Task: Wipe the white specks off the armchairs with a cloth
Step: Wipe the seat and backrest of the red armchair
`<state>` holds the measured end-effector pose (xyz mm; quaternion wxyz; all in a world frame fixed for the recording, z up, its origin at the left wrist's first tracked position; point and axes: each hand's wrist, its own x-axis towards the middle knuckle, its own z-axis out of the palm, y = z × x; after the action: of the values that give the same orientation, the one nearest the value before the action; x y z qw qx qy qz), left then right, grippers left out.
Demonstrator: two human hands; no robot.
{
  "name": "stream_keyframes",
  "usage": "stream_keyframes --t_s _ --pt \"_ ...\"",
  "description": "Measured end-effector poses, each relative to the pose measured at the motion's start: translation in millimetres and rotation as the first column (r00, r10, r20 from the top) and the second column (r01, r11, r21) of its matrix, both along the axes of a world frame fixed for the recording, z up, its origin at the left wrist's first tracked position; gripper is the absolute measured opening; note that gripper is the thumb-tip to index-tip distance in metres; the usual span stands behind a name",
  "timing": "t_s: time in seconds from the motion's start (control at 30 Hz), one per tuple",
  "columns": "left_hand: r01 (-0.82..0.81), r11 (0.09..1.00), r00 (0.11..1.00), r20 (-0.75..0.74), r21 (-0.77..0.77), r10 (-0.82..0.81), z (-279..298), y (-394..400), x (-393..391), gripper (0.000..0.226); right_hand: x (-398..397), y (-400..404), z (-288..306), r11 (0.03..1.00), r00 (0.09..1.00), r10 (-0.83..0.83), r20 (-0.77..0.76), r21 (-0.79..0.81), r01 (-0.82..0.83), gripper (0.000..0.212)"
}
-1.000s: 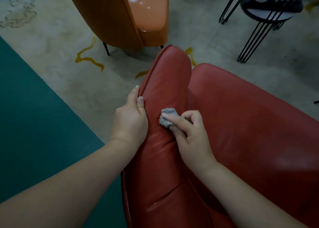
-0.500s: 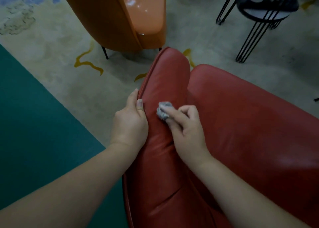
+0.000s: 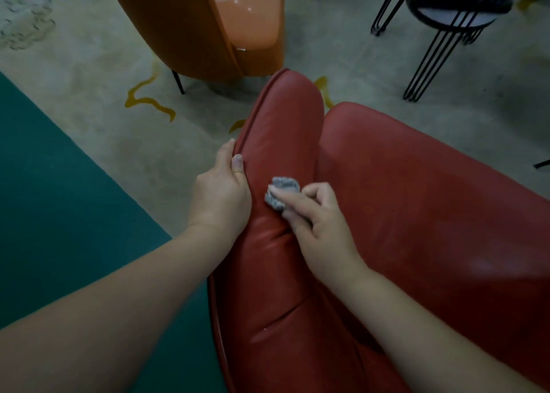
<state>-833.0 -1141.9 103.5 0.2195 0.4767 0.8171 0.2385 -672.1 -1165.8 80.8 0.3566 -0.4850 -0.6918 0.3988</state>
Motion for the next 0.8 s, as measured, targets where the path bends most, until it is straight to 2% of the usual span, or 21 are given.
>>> stream_keyframes --t_s 0.33,0.53,0.7,0.8 --pt "0.026 1.0 0.999 -0.045 -0.013 -0.026 4 -2 2 0.045 42 -76 13 0.972 0.988 0.143 0.056 -0.198 -0.129 0.038" --pt "0.041 0.998 0.993 -0.11 -0.037 -0.045 4 -1 -1 0.046 18 -41 25 0.986 0.993 -0.093 0.069 -0.132 0.102 0.038" --pt "0.072 0.993 0.975 -0.204 -0.098 -0.091 3 -3 0 0.05 12 -61 24 0.994 0.991 0.054 0.125 -0.096 -0.042 0.034" --pt "0.072 0.98 0.979 -0.174 -0.187 -0.105 11 -3 2 0.052 30 -77 25 0.975 0.973 0.168 0.157 -0.171 -0.14 0.037"
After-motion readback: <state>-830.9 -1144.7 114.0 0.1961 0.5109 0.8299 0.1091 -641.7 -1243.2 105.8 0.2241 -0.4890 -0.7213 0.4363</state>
